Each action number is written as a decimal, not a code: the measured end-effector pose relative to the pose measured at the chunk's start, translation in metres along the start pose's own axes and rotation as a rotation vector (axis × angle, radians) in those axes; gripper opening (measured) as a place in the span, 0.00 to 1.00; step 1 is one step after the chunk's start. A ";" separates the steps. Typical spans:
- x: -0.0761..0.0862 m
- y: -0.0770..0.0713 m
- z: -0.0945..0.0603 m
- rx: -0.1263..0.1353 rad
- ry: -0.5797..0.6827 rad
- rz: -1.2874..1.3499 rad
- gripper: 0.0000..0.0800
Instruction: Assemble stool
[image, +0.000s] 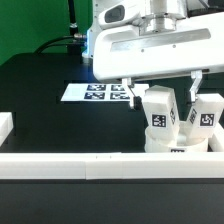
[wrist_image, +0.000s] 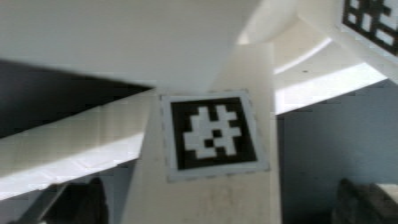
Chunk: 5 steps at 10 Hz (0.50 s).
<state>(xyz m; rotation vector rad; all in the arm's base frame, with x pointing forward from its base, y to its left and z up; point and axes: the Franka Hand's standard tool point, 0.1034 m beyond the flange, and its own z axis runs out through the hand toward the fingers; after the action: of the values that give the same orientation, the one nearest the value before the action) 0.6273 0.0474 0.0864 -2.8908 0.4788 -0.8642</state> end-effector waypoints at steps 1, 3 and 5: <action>0.003 0.000 -0.002 0.002 -0.012 0.003 0.81; 0.015 0.004 -0.011 0.007 -0.037 0.009 0.81; 0.025 0.003 -0.018 0.015 -0.042 0.011 0.81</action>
Offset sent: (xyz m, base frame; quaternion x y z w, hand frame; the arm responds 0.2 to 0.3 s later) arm 0.0077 -0.0171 0.0319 -0.0008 -0.0272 -0.0416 0.9988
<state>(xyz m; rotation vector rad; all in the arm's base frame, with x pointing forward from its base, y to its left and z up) 0.6367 0.0369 0.1139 -2.8831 0.4822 -0.8007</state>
